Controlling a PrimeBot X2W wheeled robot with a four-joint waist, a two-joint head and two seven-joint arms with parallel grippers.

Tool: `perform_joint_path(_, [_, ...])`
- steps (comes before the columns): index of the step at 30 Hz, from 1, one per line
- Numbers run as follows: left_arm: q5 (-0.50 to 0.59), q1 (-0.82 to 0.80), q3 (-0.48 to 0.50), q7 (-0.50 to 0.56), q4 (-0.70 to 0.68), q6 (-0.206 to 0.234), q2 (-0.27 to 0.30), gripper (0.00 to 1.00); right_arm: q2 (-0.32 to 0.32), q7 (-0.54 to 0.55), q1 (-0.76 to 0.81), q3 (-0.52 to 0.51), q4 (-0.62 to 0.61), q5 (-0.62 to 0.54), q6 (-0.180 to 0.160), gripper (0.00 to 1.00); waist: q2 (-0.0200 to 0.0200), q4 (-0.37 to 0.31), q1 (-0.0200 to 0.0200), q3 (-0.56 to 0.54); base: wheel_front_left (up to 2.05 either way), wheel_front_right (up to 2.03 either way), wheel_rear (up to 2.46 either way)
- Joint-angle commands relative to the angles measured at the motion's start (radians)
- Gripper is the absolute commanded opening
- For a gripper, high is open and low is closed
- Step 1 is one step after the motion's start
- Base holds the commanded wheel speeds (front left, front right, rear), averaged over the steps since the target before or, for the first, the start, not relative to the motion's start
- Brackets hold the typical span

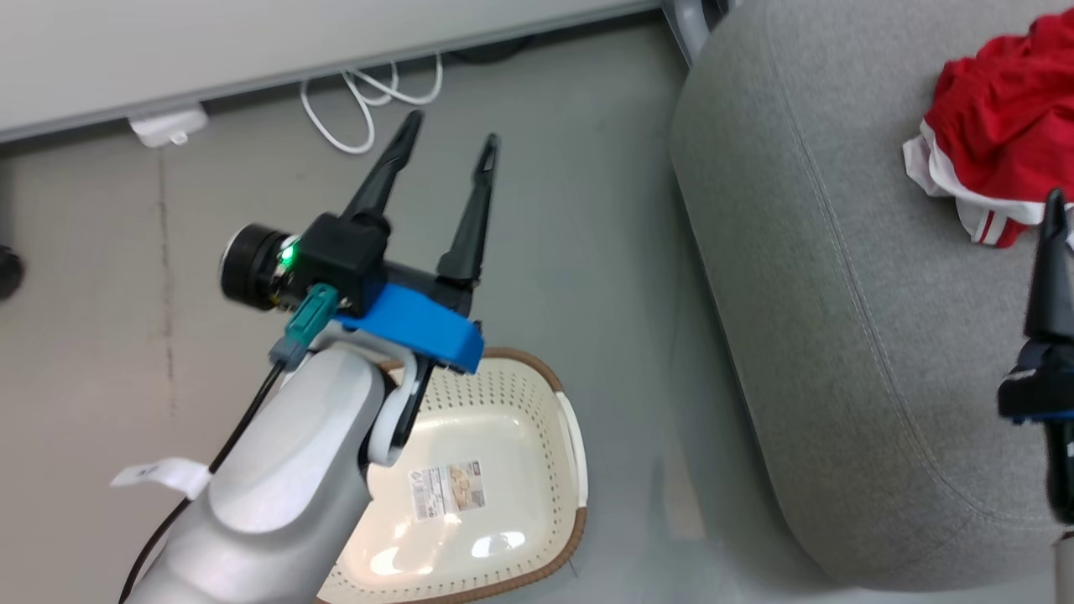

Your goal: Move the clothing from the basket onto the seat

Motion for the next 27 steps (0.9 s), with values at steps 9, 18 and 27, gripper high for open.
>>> perform_joint_path(9, [0.081,0.204,0.208,-0.004,-0.084,-0.016,-0.007,1.0,0.079,-0.004,0.121,0.077,-0.068,0.022,0.001,1.0,-0.0001,0.102,0.0002,-0.139,0.0,0.0,0.0])
perform_joint_path(18, [0.178,0.414,0.414,-0.004,-0.134,-0.074,-0.074,1.0,0.123,-0.004,0.214,0.12,-0.076,0.025,0.001,1.0,-0.0001,0.151,0.0002,-0.223,0.0,0.0,0.0])
perform_joint_path(27, [0.262,0.541,0.55,-0.004,-0.134,-0.131,-0.126,1.0,0.148,-0.004,0.258,0.161,-0.063,0.024,0.001,1.0,-0.0001,0.166,0.0002,-0.265,0.0,0.0,0.0])
